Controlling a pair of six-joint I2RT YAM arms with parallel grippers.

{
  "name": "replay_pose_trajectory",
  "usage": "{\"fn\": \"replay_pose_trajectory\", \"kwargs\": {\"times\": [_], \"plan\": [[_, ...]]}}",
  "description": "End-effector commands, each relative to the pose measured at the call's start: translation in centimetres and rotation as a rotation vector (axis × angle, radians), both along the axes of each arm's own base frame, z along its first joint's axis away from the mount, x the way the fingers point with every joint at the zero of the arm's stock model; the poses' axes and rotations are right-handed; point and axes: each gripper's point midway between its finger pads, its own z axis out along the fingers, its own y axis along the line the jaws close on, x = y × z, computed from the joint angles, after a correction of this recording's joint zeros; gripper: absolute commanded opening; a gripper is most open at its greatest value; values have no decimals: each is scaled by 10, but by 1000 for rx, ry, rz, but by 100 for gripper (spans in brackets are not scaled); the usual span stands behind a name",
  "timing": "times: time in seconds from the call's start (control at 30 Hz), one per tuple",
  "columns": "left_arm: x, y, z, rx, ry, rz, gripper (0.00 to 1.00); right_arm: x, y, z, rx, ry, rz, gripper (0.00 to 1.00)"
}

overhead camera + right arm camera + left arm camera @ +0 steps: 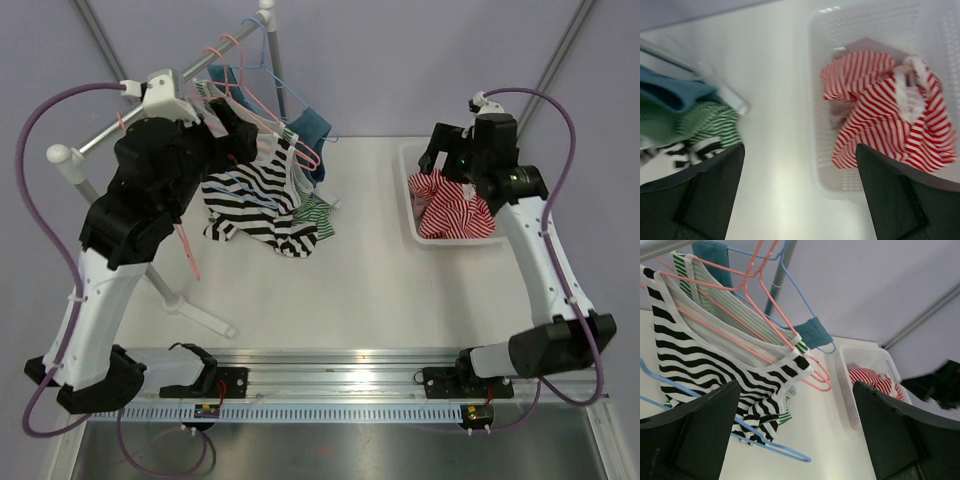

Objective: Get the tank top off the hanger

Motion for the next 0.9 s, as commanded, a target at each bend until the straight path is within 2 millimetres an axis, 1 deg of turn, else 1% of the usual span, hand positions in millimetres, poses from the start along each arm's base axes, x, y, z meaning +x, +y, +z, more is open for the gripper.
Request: {"fn": "replay_pose_trajectory", "kwargs": {"times": [0.0, 0.03, 0.07, 0.1, 0.13, 0.2, 0.23, 0.27, 0.3, 0.33, 0.37, 0.4, 0.43, 0.47, 0.53, 0.57, 0.63, 0.67, 0.73, 0.83, 0.87], "plan": [[22, 11, -1, 60, 18, 160, 99, -29, 52, 38, 236, -119, 224, 100], [27, 10, -4, 69, 24, 171, 99, -37, 56, 29, 259, -102, 244, 99], [32, 11, -7, 73, 35, 203, 99, -50, 64, 37, 295, -120, 291, 99], [37, 8, -9, 75, 41, 209, 99, -55, 67, 38, 310, -129, 306, 99], [44, 5, -16, 86, 55, 218, 98, -65, 67, 36, 320, -128, 317, 99], [54, 5, -19, 84, 48, 257, 96, -75, 70, 36, 334, -137, 337, 100], [61, 3, -26, 95, 57, 272, 94, -82, 69, 35, 334, -142, 341, 99], [66, 5, -25, 93, 48, 302, 89, -87, 70, 35, 338, -143, 350, 100], [70, 5, -26, 98, 49, 314, 88, -91, 70, 30, 338, -131, 355, 99], [79, 4, -32, 108, 60, 331, 85, -96, 69, 33, 340, -143, 359, 99], [83, 3, -32, 99, 56, 338, 82, -99, 69, 32, 343, -140, 362, 99], [88, 0, -35, 98, 61, 335, 82, -102, 71, 29, 350, -133, 372, 99], [92, 1, -35, 92, 64, 341, 81, -108, 73, 33, 355, -145, 391, 100], [101, -2, -39, 87, 68, 350, 76, -109, 73, 34, 358, -148, 394, 99], [109, -1, -41, 76, 70, 365, 73, -112, 74, 31, 354, -149, 405, 99], [116, -5, -46, 73, 81, 362, 73, -113, 74, 29, 351, -145, 406, 100], [124, -5, -48, 75, 83, 376, 70, -113, 73, 26, 341, -137, 406, 99], [129, -7, -55, 88, 97, 388, 68, -113, 72, 25, 340, -133, 404, 100], [133, -4, -54, 91, 94, 414, 66, -114, 74, 25, 343, -131, 413, 100], [140, -1, -58, 104, 97, 435, 59, -114, 75, 26, 345, -135, 421, 99], [141, -1, -57, 109, 93, 434, 55, -114, 75, 27, 344, -136, 422, 99]]}}
